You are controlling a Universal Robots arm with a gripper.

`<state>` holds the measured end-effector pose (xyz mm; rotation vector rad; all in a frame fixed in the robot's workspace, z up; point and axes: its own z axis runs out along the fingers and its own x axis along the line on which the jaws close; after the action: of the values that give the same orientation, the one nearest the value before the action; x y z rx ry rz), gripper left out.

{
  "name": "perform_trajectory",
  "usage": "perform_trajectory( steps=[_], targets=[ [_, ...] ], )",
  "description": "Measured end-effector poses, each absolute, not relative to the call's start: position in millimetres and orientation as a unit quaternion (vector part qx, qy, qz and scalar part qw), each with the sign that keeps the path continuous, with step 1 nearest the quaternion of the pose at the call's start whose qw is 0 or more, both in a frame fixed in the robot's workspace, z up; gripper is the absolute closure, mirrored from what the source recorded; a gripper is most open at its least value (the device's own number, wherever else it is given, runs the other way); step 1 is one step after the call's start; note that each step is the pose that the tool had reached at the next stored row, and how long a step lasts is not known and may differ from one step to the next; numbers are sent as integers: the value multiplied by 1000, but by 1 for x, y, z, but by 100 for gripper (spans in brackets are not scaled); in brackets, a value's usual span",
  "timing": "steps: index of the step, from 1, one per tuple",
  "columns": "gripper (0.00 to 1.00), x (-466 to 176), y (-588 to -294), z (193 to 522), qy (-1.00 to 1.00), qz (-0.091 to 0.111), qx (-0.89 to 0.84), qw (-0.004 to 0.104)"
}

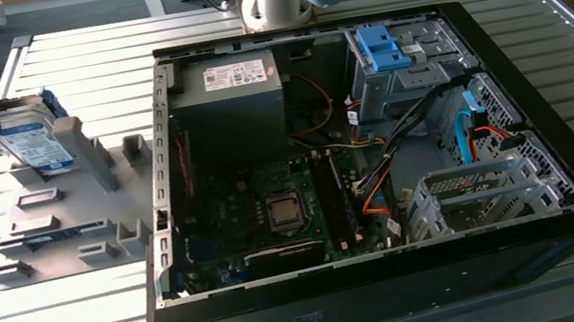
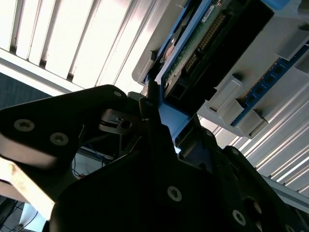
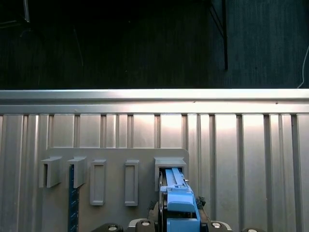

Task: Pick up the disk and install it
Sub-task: 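Pick up the disk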

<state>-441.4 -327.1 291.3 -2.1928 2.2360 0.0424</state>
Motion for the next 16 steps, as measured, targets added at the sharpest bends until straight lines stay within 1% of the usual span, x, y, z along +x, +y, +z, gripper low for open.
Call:
perform_trajectory(
  steps=[4, 5, 10, 13, 14, 16],
  targets=[
    [61, -441, -327, 291, 714, 14, -700, 5],
    [55, -441, -327, 291, 714, 14, -700, 5],
    [55, -441, -327, 291, 714, 14, -700, 5],
    [56, -441, -327, 291, 714, 14, -700, 5],
    [63, -441, -327, 291, 714, 14, -700, 5],
    [64, -441, -327, 291, 714, 14, -700, 5]
  ],
)
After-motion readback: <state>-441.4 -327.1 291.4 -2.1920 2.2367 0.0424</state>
